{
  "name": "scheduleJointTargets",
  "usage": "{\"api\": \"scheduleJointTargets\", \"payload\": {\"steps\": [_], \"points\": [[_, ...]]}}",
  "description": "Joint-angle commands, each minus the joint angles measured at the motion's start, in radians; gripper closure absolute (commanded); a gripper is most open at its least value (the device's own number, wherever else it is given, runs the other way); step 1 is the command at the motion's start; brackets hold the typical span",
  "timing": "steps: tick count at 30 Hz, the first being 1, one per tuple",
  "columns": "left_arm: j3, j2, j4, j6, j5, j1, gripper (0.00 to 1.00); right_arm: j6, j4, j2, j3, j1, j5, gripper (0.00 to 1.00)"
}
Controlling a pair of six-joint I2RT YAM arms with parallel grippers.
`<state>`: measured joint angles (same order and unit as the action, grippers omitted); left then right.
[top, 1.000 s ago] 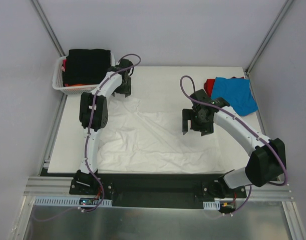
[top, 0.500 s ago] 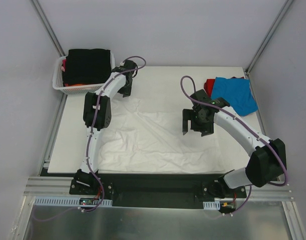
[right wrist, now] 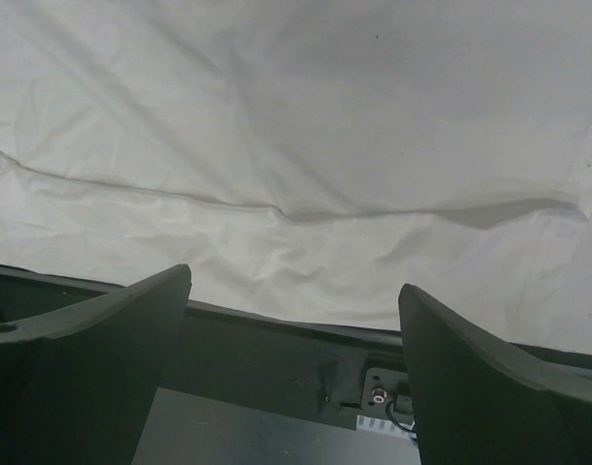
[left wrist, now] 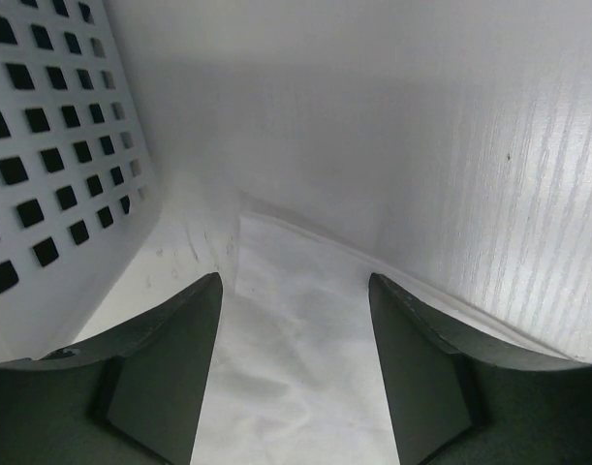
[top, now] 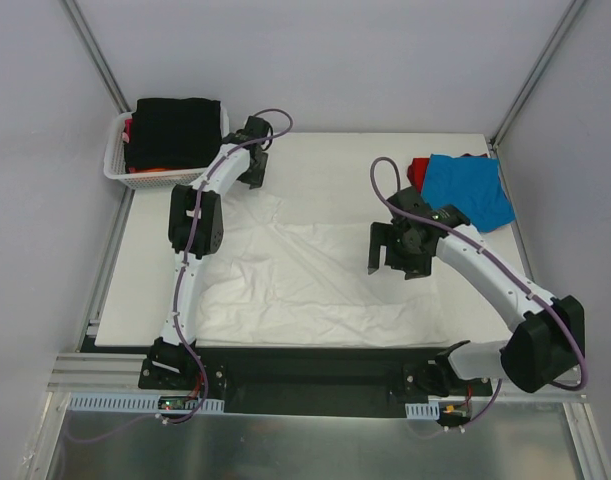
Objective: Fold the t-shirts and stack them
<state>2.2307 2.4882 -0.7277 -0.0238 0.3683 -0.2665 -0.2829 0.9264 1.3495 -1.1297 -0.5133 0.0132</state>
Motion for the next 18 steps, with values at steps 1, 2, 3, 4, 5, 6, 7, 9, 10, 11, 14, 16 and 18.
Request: {"api": "scheduleJointTargets", "payload": {"steps": [1, 2, 3, 4, 5, 6, 7, 9, 10, 11, 14, 16, 18], "points": [[0.044, 0.014, 0.011, 0.042, 0.006, 0.035, 0.35, -0.045, 0.022, -0.09, 0.021, -0.011, -0.004, 0.07], [0.044, 0.014, 0.011, 0.044, -0.002, 0.035, 0.32, -0.045, 0.031, -0.102, 0.022, -0.013, -0.001, 0.07], [0.043, 0.012, 0.011, 0.045, -0.012, 0.035, 0.3, -0.05, 0.035, -0.111, 0.021, -0.014, 0.007, 0.07], [0.043, 0.011, 0.01, 0.045, -0.02, 0.038, 0.29, -0.052, 0.04, -0.125, 0.022, -0.016, 0.008, 0.07], [0.04, 0.011, 0.01, 0.044, -0.025, 0.039, 0.27, -0.055, 0.046, -0.133, 0.024, -0.017, 0.011, 0.07], [0.037, 0.009, 0.008, 0.042, -0.029, 0.041, 0.25, -0.056, 0.048, -0.136, 0.025, -0.017, 0.016, 0.07], [0.035, 0.006, 0.008, 0.041, -0.044, 0.046, 0.24, -0.058, 0.049, -0.141, 0.025, -0.016, 0.014, 0.07], [0.032, 0.005, 0.008, 0.042, -0.063, 0.052, 0.19, -0.059, 0.052, -0.147, 0.027, -0.019, 0.016, 0.07], [0.03, 0.003, 0.01, 0.047, -0.089, 0.055, 0.18, -0.062, 0.054, -0.145, 0.024, -0.021, 0.016, 0.07], [0.029, 0.003, 0.01, 0.051, -0.101, 0.061, 0.17, -0.062, 0.054, -0.144, 0.021, -0.022, 0.021, 0.07], [0.035, 0.003, 0.01, 0.07, -0.181, 0.073, 0.13, -0.062, 0.06, -0.135, 0.01, -0.027, 0.025, 0.07], [0.043, 0.003, 0.01, 0.065, -0.216, 0.084, 0.13, -0.064, 0.063, -0.128, 0.004, -0.031, 0.027, 0.07], [0.043, -0.002, 0.01, 0.048, -0.278, 0.104, 0.14, -0.068, 0.065, -0.125, 0.002, -0.042, 0.034, 0.07]]}}
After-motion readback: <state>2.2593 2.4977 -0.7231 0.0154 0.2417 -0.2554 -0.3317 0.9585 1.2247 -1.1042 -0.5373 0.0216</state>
